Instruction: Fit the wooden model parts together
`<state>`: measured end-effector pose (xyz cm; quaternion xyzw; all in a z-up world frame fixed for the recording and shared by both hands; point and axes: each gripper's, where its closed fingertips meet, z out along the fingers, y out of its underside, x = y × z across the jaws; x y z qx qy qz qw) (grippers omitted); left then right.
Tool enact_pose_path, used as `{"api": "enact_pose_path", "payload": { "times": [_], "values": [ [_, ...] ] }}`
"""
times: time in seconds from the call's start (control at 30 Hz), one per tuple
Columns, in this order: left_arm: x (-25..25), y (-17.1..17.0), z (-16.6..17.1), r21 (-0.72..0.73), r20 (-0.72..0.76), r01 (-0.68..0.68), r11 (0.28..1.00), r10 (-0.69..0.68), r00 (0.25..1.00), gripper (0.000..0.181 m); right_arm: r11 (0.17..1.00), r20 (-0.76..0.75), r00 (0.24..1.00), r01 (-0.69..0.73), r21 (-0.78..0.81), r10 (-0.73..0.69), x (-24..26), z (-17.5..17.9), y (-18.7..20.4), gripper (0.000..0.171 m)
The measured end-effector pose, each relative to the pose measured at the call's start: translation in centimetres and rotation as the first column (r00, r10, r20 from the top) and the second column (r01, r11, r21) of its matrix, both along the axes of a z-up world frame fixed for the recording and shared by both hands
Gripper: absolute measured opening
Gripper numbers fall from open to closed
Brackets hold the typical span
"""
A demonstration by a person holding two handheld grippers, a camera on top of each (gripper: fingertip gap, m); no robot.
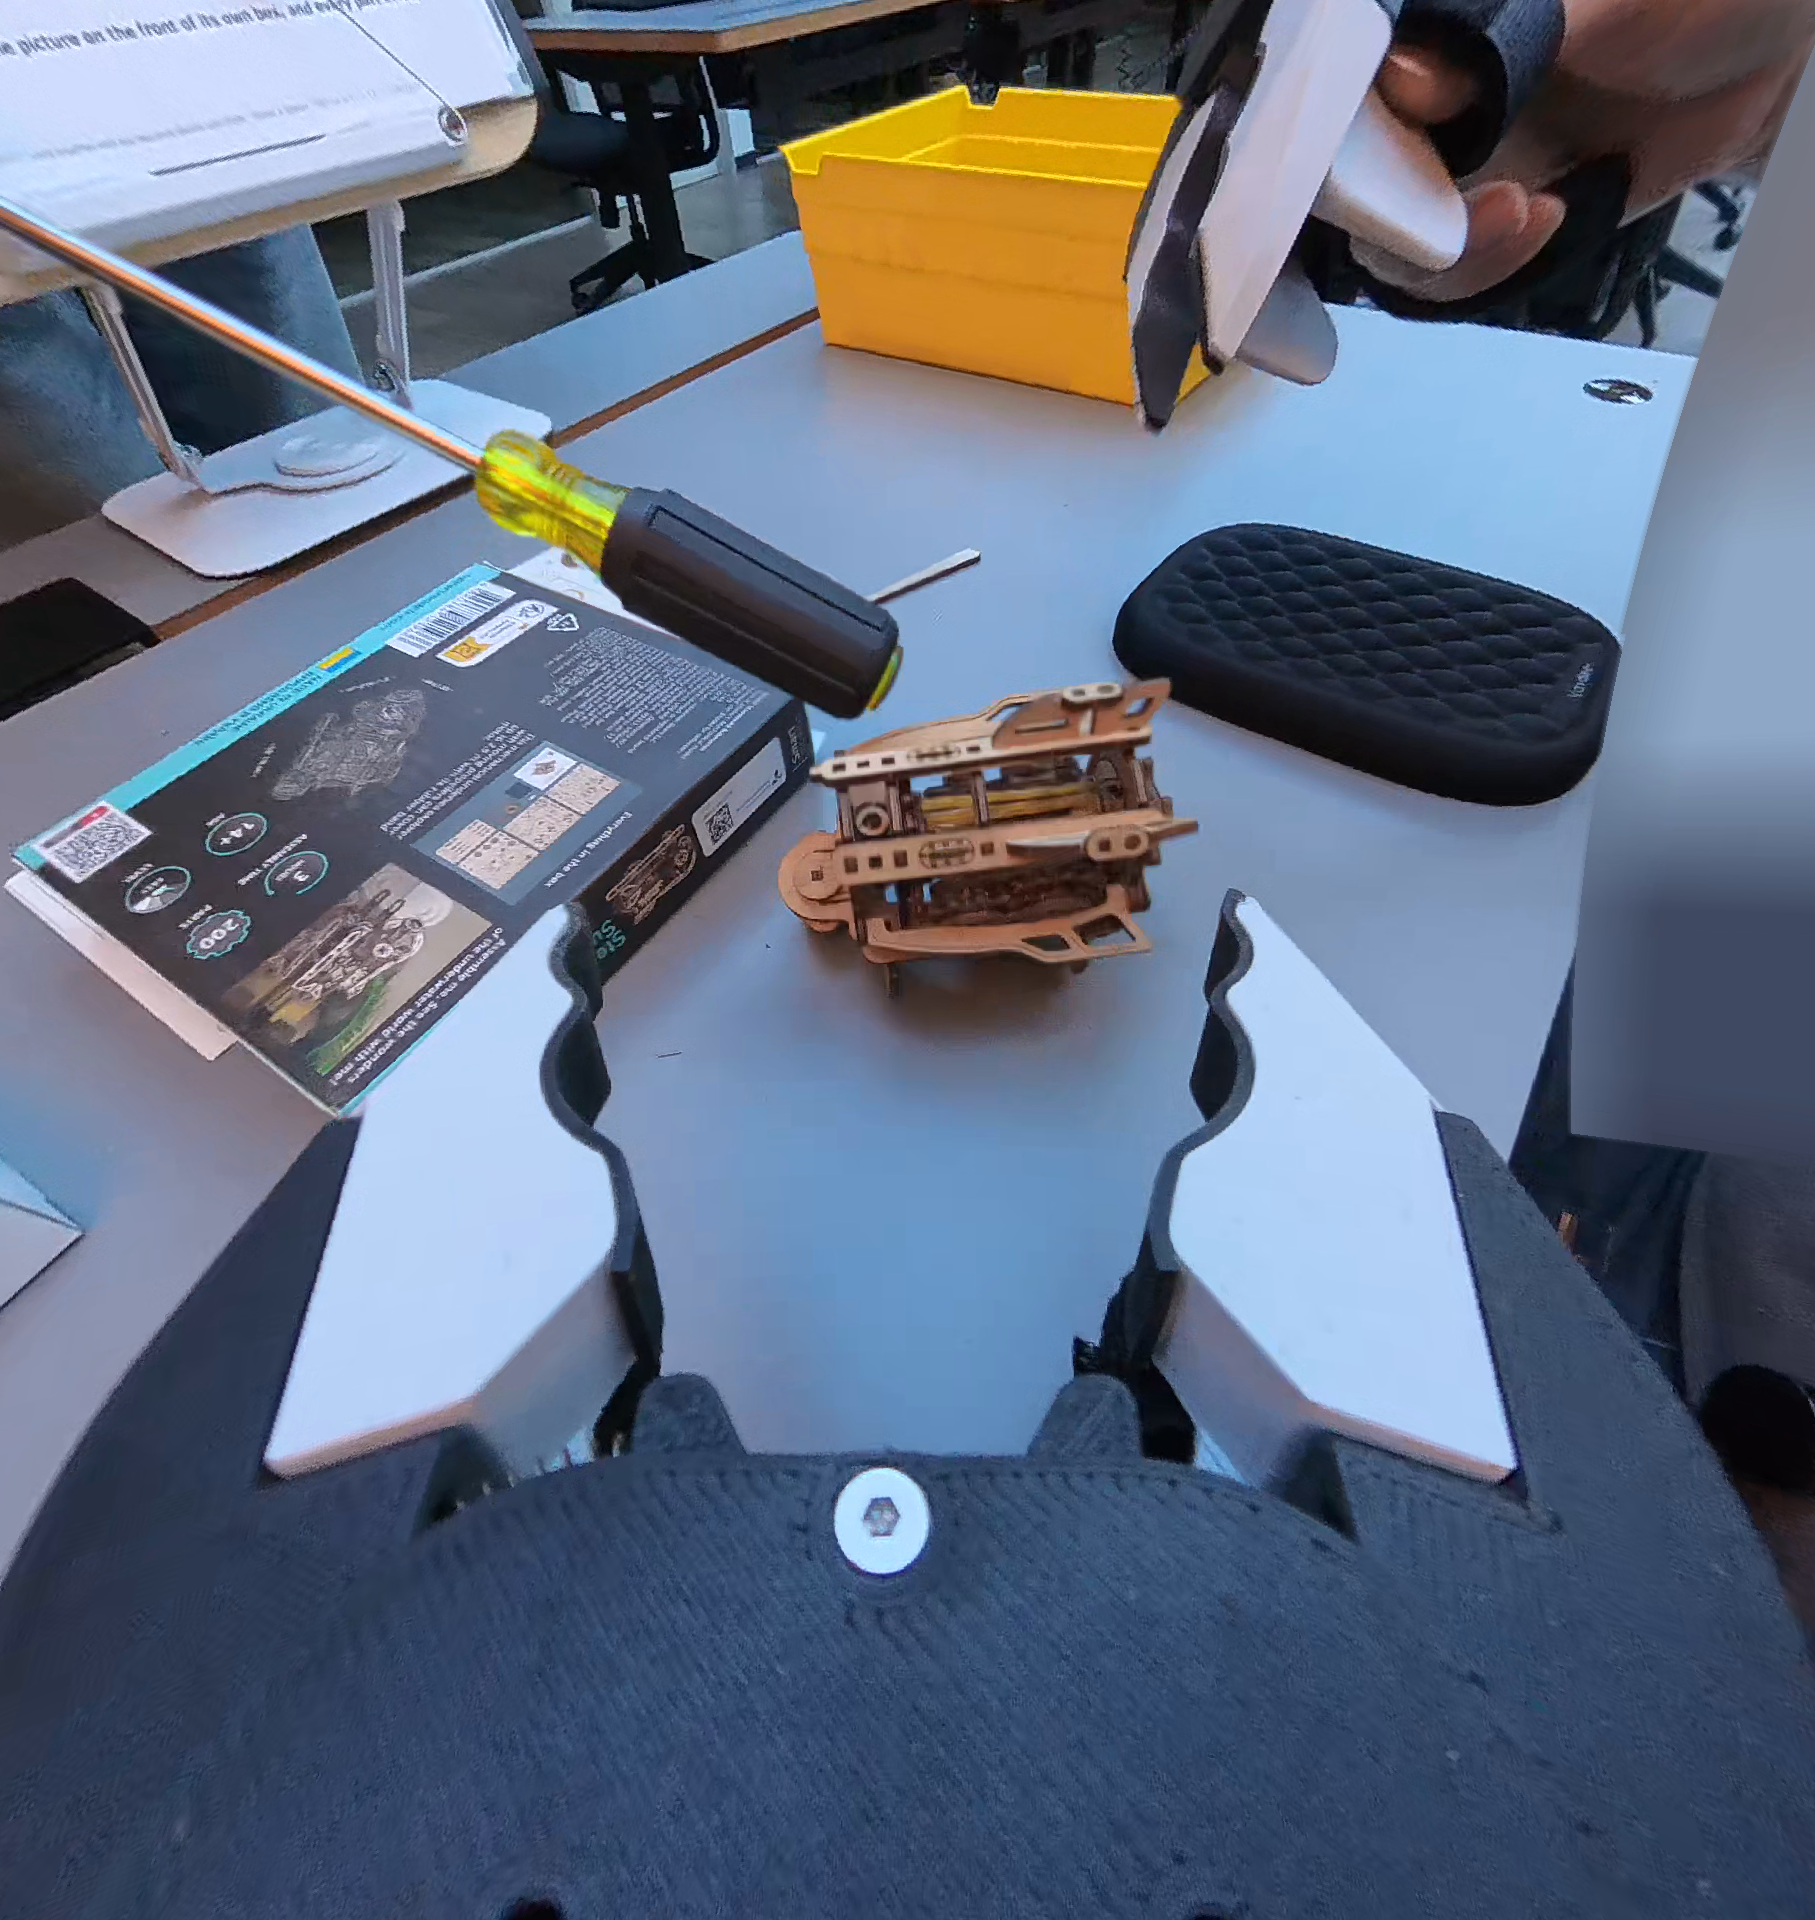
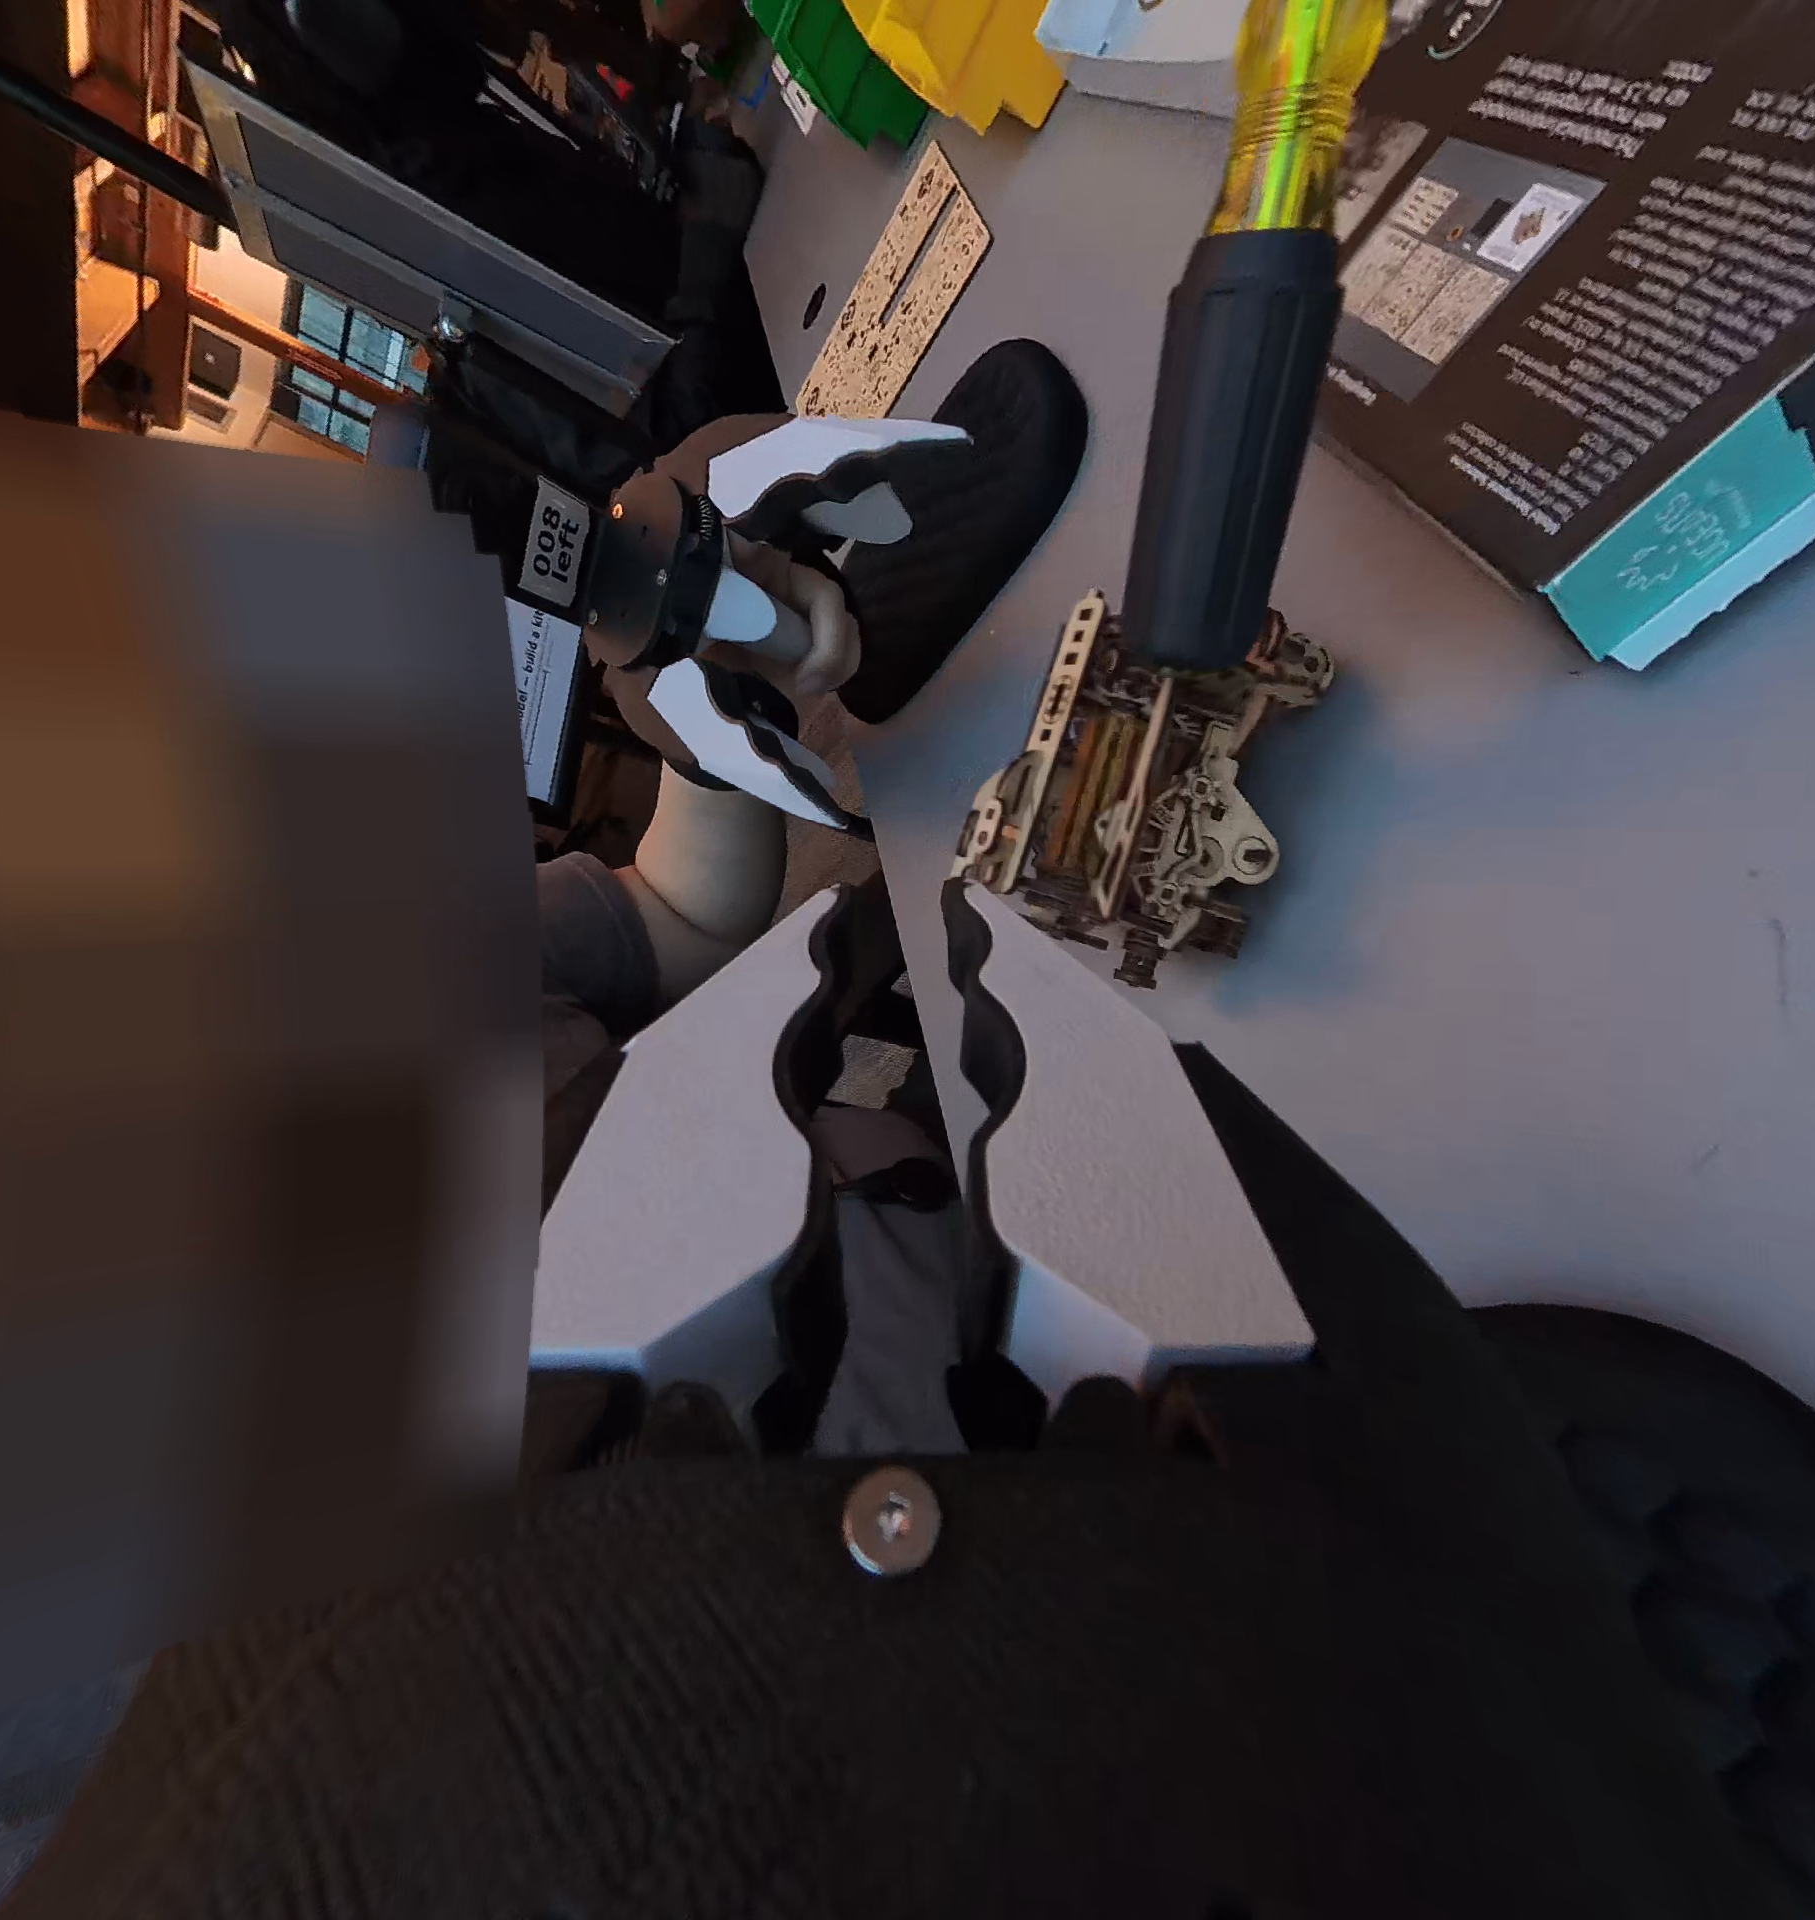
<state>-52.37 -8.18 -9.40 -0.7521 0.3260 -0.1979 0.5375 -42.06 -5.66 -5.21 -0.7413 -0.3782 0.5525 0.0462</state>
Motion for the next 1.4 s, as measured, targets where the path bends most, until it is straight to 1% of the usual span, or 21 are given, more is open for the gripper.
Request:
{"api": "enact_pose_path", "payload": {
  "times": [0.03, 0.2, 0.47, 0.57, 0.63, 0.73, 0.87, 0.93, 1.0, 1.13, 1.27, 1.4],
  "values": [
    [-0.1, -0.2, 0.2, 0.003, 0.002, -0.003, 1.000, 0.003, 1.000, 0.115, 0.999, -0.007, 1.000, -0.001, 0.040, 0.001, -0.1, 0.1, 0.0, 0.015],
    [-0.4, -0.7, 0.5, 0.007, -0.015, -0.008, 1.000, 0.008, 1.000, 0.115, 0.967, 0.015, 1.000, -0.002, 0.253, -0.002, 0.1, -0.3, 0.1, 0.016],
    [0.3, -0.6, 0.3, -0.005, -0.017, 0.011, 1.000, -0.011, 1.000, 0.114, 0.925, 0.055, 0.998, -0.051, 0.378, 0.032, 0.3, -1.2, -0.3, 0.019],
    [0.7, -0.5, 0.2, -0.005, -0.025, 0.022, 1.000, -0.022, 0.999, 0.113, 0.872, 0.039, 0.999, -0.051, 0.487, 0.036, 0.3, -1.1, 0.3, 0.022],
    [1.0, -0.4, 0.0, -0.011, -0.025, 0.033, 0.999, -0.033, 0.999, 0.112, 0.818, -0.017, 1.000, 0.001, 0.576, 0.011, 0.2, -0.5, 1.0, 0.021],
    [1.5, -0.3, -0.7, -0.031, -0.019, 0.050, 0.998, -0.051, 0.999, 0.112, 0.758, -0.084, 0.996, 0.045, 0.650, 0.014, 0.4, -0.3, 0.8, 0.018],
    [2.1, 0.2, -2.1, -0.070, 0.000, 0.059, 0.996, -0.059, 0.998, 0.111, 0.737, -0.062, 0.995, -0.017, 0.676, 0.080, 0.7, -2.4, -1.2, 0.022],
    [2.7, 0.4, -2.5, -0.084, 0.028, 0.062, 0.994, -0.060, 0.998, 0.110, 0.714, -0.052, 0.994, -0.031, 0.700, 0.095, 0.9, -3.6, -1.7, 0.029],
    [3.2, 0.8, -2.9, -0.095, 0.037, 0.059, 0.994, -0.056, 0.998, 0.111, 0.719, -0.058, 0.994, -0.024, 0.694, 0.089, 0.8, -4.2, -1.9, 0.032],
    [4.3, 1.3, -2.8, -0.090, 0.070, 0.051, 0.995, -0.044, 0.997, 0.111, 0.732, -0.075, 0.993, -0.012, 0.681, 0.086, 0.9, -4.3, -2.0, 0.037],
    [5.2, 1.7, -3.3, -0.093, 0.060, 0.039, 0.995, -0.033, 0.998, 0.113, 0.727, -0.088, 0.993, 0.004, 0.686, 0.078, 0.9, -4.0, -1.8, 0.039],
    [5.4, 2.4, -3.5, -0.083, 0.040, 0.016, 0.996, -0.013, 0.999, 0.113, 0.690, -0.068, 0.995, -0.001, 0.724, 0.073, 0.4, -4.1, -1.4, 0.040]
  ]
}}
